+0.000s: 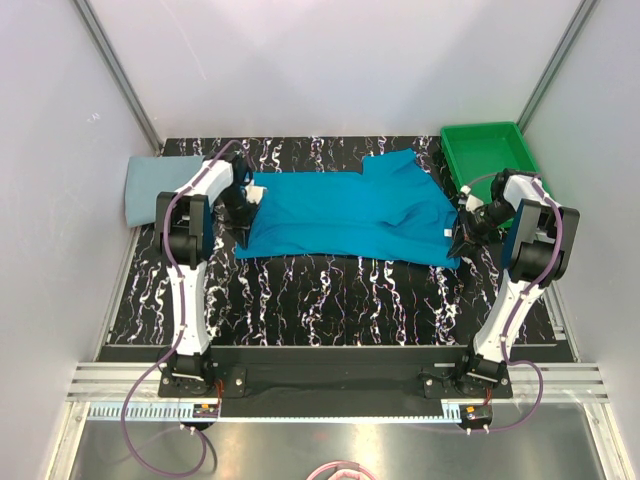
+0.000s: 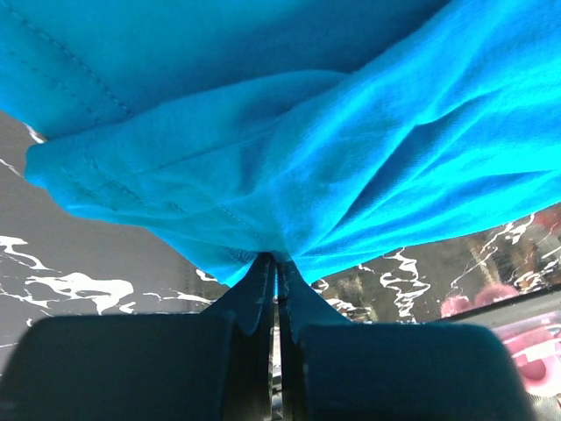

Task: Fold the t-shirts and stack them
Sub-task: Fold the tshirt

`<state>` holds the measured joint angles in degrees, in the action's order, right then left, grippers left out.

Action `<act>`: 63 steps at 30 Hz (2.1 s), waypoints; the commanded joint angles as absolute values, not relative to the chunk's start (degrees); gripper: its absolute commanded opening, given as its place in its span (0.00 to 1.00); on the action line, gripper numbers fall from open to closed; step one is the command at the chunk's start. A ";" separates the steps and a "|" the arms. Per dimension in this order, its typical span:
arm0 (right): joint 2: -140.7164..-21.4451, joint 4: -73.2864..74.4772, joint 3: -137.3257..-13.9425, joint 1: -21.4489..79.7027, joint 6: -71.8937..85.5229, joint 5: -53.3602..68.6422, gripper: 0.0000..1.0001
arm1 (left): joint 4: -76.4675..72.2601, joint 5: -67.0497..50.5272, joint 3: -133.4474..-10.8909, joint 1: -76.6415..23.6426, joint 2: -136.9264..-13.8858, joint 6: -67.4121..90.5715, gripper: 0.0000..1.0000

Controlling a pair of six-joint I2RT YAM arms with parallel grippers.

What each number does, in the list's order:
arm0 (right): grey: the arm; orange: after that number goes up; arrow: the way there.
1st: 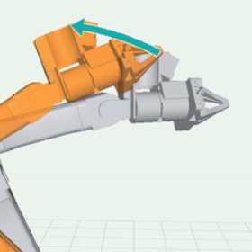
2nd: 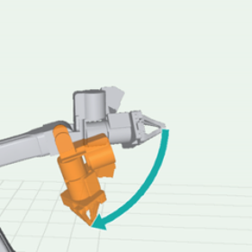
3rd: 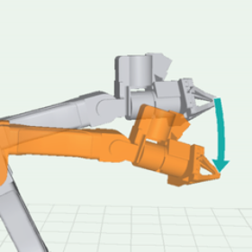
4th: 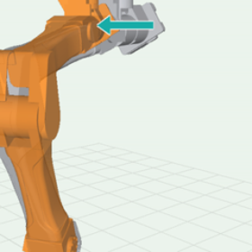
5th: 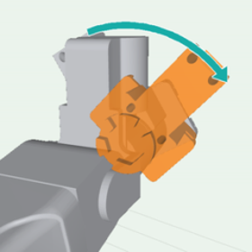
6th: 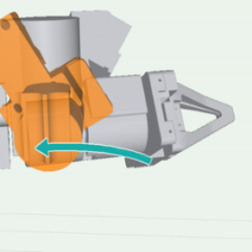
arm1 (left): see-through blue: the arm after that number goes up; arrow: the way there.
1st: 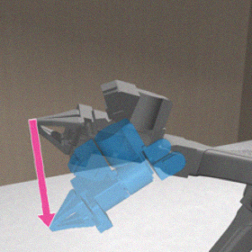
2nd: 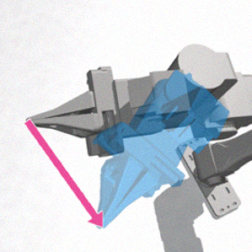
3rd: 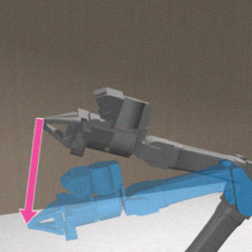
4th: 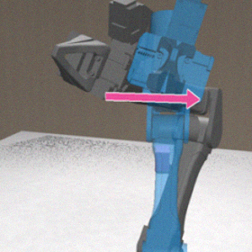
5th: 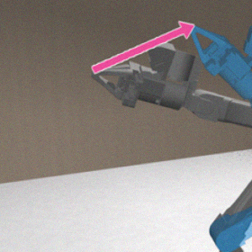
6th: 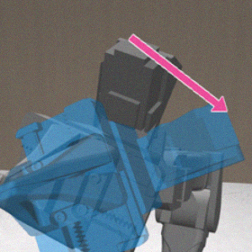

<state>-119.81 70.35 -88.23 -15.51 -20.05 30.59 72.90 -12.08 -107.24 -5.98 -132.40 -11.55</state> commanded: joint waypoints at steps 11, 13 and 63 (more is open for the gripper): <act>-119.27 69.87 -86.75 -16.00 -20.65 25.84 0.00 | 74.09 -10.64 -106.00 -2.46 -128.50 -13.71 0.00; -120.58 70.40 -86.84 -16.00 -20.65 25.49 0.00 | 74.09 -10.72 -106.00 -2.29 -128.76 -13.97 0.00; -127.96 70.49 -108.19 2.19 -19.95 43.59 0.52 | 72.07 -19.69 -112.68 -15.64 -132.36 -13.98 0.72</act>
